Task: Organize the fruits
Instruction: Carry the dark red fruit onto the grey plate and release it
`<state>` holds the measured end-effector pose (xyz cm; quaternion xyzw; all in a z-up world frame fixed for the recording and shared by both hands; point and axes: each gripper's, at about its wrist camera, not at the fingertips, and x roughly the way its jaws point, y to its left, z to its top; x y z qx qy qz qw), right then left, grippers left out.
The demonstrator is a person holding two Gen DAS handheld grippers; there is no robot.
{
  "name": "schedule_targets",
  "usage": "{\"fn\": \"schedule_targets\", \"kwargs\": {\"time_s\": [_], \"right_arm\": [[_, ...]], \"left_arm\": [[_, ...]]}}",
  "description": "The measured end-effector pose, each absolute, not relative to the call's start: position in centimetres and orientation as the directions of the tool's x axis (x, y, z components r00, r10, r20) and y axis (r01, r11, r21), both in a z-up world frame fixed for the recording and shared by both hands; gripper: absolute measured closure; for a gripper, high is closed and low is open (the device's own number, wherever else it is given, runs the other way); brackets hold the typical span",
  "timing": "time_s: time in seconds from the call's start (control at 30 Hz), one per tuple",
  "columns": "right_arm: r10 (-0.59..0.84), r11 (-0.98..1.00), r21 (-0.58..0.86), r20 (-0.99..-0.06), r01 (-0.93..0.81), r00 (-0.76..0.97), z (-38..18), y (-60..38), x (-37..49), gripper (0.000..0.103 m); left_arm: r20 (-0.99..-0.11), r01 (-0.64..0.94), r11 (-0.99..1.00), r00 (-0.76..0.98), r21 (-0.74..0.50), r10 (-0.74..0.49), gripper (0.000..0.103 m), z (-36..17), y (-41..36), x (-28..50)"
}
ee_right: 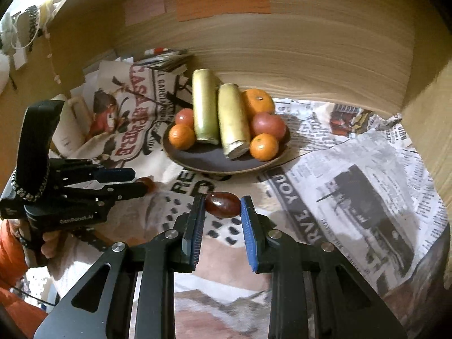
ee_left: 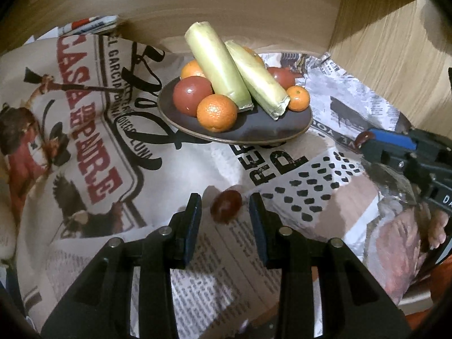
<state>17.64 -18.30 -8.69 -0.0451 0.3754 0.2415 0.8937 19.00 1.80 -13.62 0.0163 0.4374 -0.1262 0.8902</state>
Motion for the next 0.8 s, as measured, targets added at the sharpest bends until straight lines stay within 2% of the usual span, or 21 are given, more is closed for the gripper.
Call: {"fn": "schedule_targets", "kwargs": {"time_s": [0.1, 0.2, 0.37, 0.8], "right_arm": [[0.393, 0.879, 0.095, -0.698, -0.467, 0.598, -8.7, -18.6, 18.1, 0.080], [0.387, 0.881, 0.086, -0.698, -0.466, 0.603, -8.6, -19.0, 18.5, 0.080], [0.395, 0.878, 0.089, -0.692, -0.471, 0.604, -8.3, -19.2, 19.3, 0.080], [0.407, 0.862, 0.053, -0.665, -0.504, 0.626, -6.5, -18.2, 21.1, 0.079]], "left_arm": [[-0.790, 0.239, 0.968, 0.576, -0.082, -0.209, 0.069, -13.9, 1.8, 19.5], [-0.795, 0.241, 0.966, 0.565, -0.095, -0.219, 0.080, -14.1, 1.9, 19.7], [-0.787, 0.241, 0.968, 0.585, -0.064, -0.197, 0.081, -13.8, 1.4, 19.4], [-0.719, 0.269, 0.960, 0.652, -0.080, -0.242, 0.081, -9.8, 0.4, 20.1]]}}
